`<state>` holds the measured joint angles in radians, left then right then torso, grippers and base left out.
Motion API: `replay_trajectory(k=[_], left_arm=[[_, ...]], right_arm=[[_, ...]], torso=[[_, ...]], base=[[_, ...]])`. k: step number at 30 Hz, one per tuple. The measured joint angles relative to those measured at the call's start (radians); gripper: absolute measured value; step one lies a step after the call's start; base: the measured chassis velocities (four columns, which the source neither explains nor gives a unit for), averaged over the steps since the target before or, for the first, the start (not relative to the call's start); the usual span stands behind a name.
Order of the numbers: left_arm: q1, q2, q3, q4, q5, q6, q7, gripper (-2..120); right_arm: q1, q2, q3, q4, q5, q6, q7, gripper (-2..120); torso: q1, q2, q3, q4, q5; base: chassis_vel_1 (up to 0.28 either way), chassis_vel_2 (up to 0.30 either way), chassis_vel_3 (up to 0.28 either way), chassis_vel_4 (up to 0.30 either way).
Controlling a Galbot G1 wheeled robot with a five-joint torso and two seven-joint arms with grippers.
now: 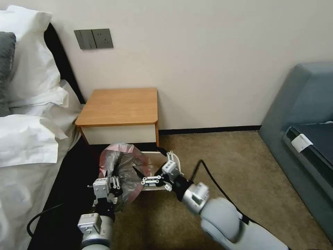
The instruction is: Pick up the garbage bag from the table and place it over the trash can.
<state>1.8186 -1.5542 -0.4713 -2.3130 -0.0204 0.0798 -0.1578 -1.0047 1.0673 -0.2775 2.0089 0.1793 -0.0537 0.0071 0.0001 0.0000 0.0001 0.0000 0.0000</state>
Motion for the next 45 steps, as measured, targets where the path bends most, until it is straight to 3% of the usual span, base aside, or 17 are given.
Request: replay_trajectory(k=[3, 6, 15, 19, 29, 39, 45], left_arm=[[0.000, -0.002, -0.001, -0.002, 0.000, 0.002, -0.002, 9], [-0.002, -0.002, -0.008, -0.002, -0.005, 0.008, -0.009, 9], [-0.012, -0.003, -0.008, 0.010, -0.015, 0.018, -0.015, 9], [-0.015, -0.003, -0.006, 0.012, -0.014, 0.020, -0.018, 9], [-0.017, -0.002, -0.005, 0.017, -0.014, 0.022, -0.021, 9], [-0.013, -0.001, -0.003, 0.032, -0.004, 0.018, -0.016, 9], [0.001, 0.014, 0.000, 0.055, 0.050, -0.040, 0.007, 9]], right_arm=[[0.018, 0.011, -0.014, -0.023, -0.014, 0.001, 0.006, 95], [0.040, 0.029, -0.034, -0.055, -0.031, 0.003, 0.016, 80], [0.048, 0.040, -0.047, -0.069, -0.038, 0.006, 0.017, 52], [0.044, 0.043, -0.048, -0.071, -0.045, 0.008, 0.016, 32], [0.036, 0.051, -0.047, -0.072, -0.053, 0.010, 0.010, 0], [0.039, 0.046, -0.036, -0.056, -0.042, 0.011, -0.002, 0], [0.102, 0.029, -0.021, -0.053, 0.018, -0.012, 0.002, 0]], torso=[[0.000, 0.000, 0.000, 0.0001, 0.0000], [0.000, 0.000, 0.000, 0.0000, -0.0001], [0.000, 0.000, 0.000, 0.0000, -0.0001], [0.000, 0.000, 0.000, 0.0000, -0.0001], [0.000, 0.000, 0.000, 0.0000, 0.0000], [0.000, 0.000, 0.000, 0.0000, 0.0000], [0.000, 0.000, 0.000, 0.0000, 0.0000]], base=[[0.000, 0.000, 0.000, 0.000], [0.000, 0.000, 0.000, 0.000], [0.000, 0.000, 0.000, 0.000], [0.000, 0.000, 0.000, 0.000], [0.000, 0.000, 0.000, 0.000], [0.000, 0.000, 0.000, 0.000], [0.000, 0.000, 0.000, 0.000]])
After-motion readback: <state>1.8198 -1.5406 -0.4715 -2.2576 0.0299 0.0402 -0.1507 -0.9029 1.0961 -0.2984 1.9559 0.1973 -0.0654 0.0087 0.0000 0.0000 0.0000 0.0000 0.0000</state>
